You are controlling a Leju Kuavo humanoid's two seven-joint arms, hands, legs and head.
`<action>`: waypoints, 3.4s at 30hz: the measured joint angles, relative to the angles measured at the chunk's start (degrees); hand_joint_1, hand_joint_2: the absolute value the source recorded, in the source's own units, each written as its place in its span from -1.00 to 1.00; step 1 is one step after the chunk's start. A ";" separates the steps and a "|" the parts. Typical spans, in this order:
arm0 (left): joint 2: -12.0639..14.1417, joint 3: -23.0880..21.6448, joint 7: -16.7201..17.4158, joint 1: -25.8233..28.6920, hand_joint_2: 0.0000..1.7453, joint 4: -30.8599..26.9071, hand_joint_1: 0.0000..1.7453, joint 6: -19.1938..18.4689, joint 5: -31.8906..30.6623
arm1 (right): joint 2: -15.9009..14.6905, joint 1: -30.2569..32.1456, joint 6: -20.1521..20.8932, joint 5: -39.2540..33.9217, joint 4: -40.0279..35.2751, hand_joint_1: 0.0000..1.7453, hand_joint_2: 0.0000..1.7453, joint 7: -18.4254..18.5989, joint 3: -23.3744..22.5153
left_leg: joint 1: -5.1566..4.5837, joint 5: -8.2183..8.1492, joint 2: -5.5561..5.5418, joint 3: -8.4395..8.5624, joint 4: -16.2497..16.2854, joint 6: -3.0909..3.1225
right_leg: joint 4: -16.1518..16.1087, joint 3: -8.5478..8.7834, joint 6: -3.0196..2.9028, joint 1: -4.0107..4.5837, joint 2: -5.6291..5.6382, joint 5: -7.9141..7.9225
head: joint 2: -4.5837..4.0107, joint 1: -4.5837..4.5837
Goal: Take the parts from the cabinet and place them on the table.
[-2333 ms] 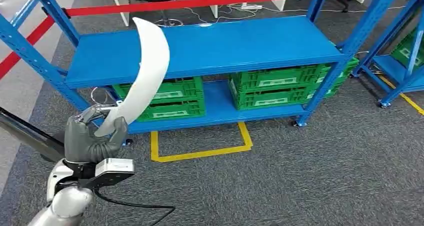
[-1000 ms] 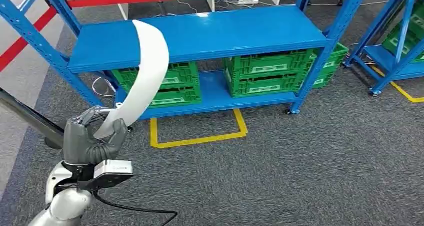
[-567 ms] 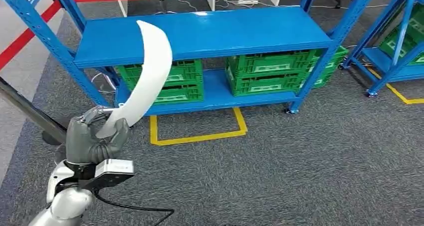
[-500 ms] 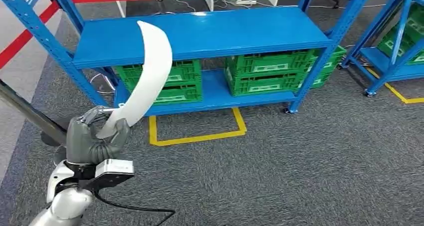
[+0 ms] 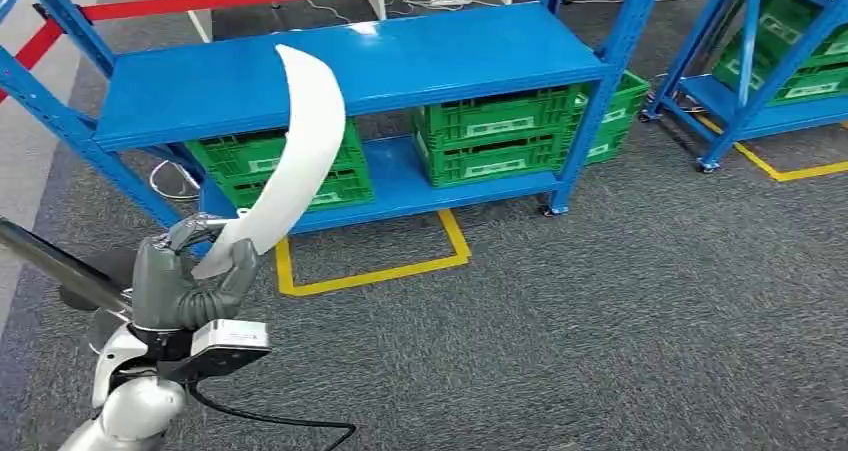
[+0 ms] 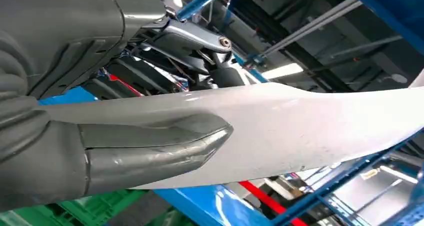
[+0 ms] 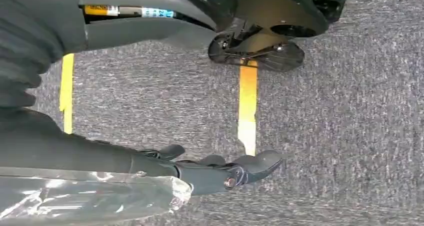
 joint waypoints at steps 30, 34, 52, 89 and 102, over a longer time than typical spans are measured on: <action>-0.02 -0.07 0.09 0.28 1.00 -0.02 1.00 -0.11 -0.04 | 0.02 0.17 0.00 -0.15 0.00 -1.00 1.00 -0.17 -0.50 | 0.16 -2.18 0.12 -2.03 3.37 -0.51 | -0.07 -0.34 -0.28 0.31 -0.10 0.34 | 0.00 0.02; -0.02 -0.07 0.11 0.18 1.00 -0.02 1.00 -0.11 -0.04 | 0.04 -0.04 0.00 -0.15 0.00 -1.00 1.00 -0.17 -0.55 | 0.25 2.44 -2.70 4.38 -10.16 0.26 | 0.35 -0.93 0.44 0.48 1.44 0.62 | 0.00 0.07; -0.31 -0.07 0.13 0.34 1.00 -0.02 1.00 -0.22 0.57 | 0.04 0.29 0.26 -0.17 -0.04 -1.00 1.00 -0.20 -0.72 | -0.67 3.17 3.40 3.73 -10.58 0.78 | 0.05 -0.09 0.85 0.72 -3.41 -0.36 | 0.00 0.42; -0.50 1.68 -1.99 1.07 1.00 -0.22 1.00 -1.14 6.67 | 0.15 0.97 0.83 0.09 -1.40 -1.00 1.00 0.35 -0.90 | 0.30 -5.66 0.19 -4.51 7.57 -1.05 | -0.28 -0.37 -0.54 0.41 -0.33 0.39 | 0.00 0.26; -0.07 2.93 -3.34 1.56 1.00 -1.60 1.00 -0.92 6.12 | 0.31 0.56 1.62 0.66 -1.46 -1.00 1.00 0.15 -1.16 | 0.52 3.57 -0.62 3.77 -11.25 1.55 | 9.44 -6.45 2.13 0.26 -0.60 -4.81 | 0.00 1.03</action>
